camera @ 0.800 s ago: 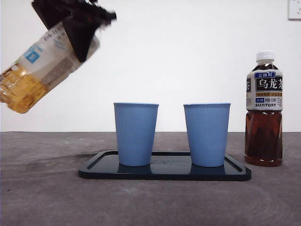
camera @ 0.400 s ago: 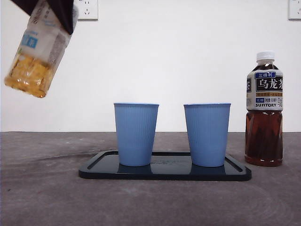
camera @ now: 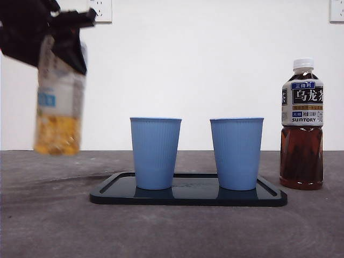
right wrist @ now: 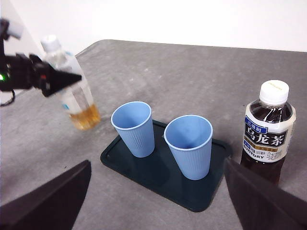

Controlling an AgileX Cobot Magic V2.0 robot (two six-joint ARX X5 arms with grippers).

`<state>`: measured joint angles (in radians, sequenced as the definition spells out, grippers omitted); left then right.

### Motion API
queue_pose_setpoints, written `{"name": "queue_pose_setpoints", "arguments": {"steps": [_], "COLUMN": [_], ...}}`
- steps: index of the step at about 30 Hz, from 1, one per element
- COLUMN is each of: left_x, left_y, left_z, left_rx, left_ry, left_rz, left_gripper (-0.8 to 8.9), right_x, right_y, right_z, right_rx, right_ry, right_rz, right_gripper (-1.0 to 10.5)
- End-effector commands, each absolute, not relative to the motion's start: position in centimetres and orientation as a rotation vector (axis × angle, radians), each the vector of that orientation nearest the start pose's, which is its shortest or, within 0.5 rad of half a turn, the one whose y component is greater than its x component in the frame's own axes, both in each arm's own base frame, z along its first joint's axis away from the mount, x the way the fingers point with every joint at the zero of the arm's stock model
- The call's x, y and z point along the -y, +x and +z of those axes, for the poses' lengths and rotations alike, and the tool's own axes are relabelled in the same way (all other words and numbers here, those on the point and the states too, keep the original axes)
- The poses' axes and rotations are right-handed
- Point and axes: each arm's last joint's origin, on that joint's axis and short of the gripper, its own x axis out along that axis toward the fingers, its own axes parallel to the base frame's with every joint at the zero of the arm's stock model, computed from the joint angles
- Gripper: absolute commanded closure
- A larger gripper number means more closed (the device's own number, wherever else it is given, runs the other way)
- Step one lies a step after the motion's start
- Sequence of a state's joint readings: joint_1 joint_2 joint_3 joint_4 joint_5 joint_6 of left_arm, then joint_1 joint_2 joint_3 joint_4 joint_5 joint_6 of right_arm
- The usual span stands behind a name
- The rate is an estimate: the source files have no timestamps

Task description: Pour the drink into the cup

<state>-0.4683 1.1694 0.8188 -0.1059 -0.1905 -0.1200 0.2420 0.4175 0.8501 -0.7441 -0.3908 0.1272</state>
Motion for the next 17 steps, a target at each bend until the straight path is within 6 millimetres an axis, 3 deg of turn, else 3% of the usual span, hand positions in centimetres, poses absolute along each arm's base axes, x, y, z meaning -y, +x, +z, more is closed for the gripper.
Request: {"name": "queue_pose_setpoints", "arguments": {"steps": [1,10,17], "left_x": [11.3,11.7,11.8], "left_y": [23.6,25.5,25.8], "left_z": [28.0,25.8,25.2], "left_rx": [-0.367,-0.402,-0.426], "left_ry": [-0.021,-0.015,-0.007], "left_rz": [-0.245,-0.219,-0.217], "left_gripper": [7.01,7.01,7.01], "right_x": [-2.7,-2.7,-2.7], "right_y": [6.1,6.1,6.1], "right_z": [34.4,34.4,34.4], "right_rx": [-0.332,-0.332,-0.332], "right_ry": [0.133,0.133,0.134], "right_rz": [0.617,0.616,0.616], "right_gripper": [5.0,5.0,5.0]}}
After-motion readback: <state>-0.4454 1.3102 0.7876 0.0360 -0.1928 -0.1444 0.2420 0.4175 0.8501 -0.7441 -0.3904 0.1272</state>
